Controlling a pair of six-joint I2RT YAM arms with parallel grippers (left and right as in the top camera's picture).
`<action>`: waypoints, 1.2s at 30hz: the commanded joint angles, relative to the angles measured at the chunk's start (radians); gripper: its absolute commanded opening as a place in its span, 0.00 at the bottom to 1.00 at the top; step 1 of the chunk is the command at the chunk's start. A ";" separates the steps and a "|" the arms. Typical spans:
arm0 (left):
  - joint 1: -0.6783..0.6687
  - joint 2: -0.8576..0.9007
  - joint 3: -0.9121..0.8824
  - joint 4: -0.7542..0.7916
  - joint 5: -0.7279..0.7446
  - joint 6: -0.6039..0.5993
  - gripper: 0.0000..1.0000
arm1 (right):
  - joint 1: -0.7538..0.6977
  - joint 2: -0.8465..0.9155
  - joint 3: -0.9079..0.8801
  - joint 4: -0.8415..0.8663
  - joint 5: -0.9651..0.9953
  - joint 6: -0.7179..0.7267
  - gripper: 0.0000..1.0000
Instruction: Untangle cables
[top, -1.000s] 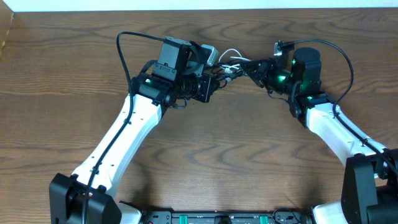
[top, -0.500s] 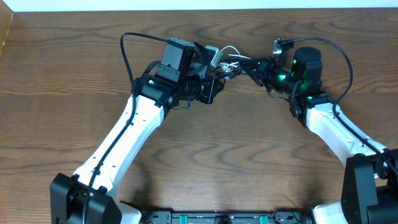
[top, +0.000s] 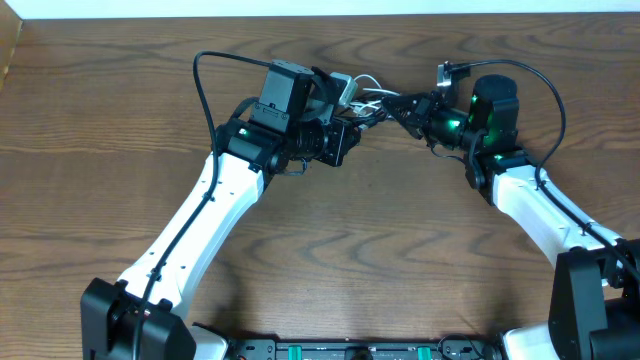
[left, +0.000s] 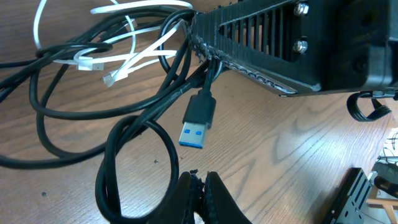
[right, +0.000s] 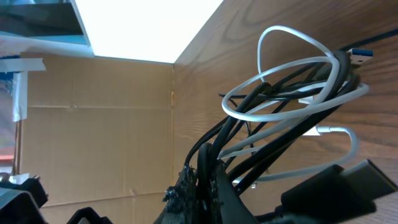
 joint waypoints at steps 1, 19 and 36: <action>-0.002 0.022 0.014 0.006 0.012 -0.005 0.08 | 0.007 -0.022 0.019 0.008 -0.029 0.008 0.01; -0.002 0.044 0.014 0.038 0.027 -0.027 0.07 | 0.016 -0.022 0.019 0.007 -0.026 0.006 0.01; -0.002 0.044 0.014 0.020 0.054 -0.027 0.08 | -0.019 -0.022 0.019 0.007 0.002 0.003 0.01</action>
